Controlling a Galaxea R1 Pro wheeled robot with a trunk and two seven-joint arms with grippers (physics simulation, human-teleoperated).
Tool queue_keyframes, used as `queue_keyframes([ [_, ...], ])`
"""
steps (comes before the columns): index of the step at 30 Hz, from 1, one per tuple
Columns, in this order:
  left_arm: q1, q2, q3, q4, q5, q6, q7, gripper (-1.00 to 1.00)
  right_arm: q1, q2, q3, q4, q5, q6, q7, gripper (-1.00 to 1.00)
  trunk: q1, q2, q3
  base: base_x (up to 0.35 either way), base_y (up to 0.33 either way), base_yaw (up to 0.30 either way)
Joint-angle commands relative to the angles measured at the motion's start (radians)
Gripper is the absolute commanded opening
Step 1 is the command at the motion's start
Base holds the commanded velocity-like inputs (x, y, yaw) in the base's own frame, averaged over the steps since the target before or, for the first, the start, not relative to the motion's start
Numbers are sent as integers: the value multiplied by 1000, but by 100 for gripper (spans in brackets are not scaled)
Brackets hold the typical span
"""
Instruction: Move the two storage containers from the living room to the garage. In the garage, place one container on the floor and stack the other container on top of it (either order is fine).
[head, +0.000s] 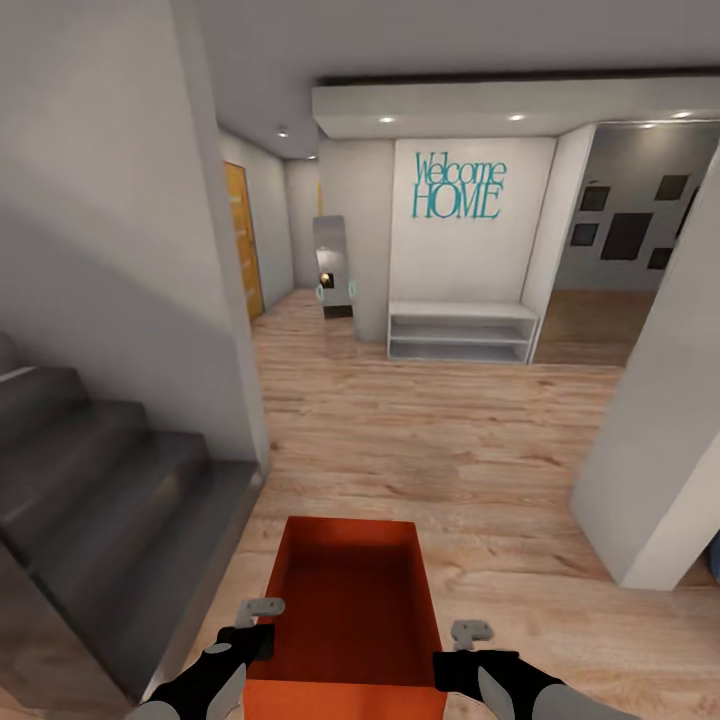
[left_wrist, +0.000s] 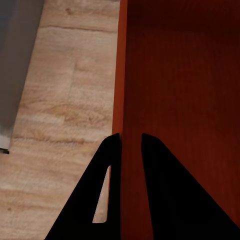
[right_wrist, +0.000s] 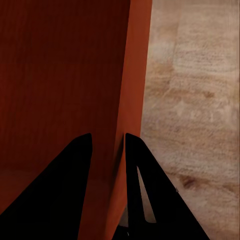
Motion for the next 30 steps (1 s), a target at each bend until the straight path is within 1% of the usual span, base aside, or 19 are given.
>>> queue_keyframes([
  [1, 0, 1, -28, 2, 23, 2, -26, -100, 0, -23, -21, -61, 4, -28, 0, -100, 1, -1, -1, 328, 3, 0],
  [30, 0, 1, -28, 2, 23, 2, -26, -100, -1, -23, -21, -61, 5, -28, 0, -100, 1, -1, -1, 328, 0, 0],
])
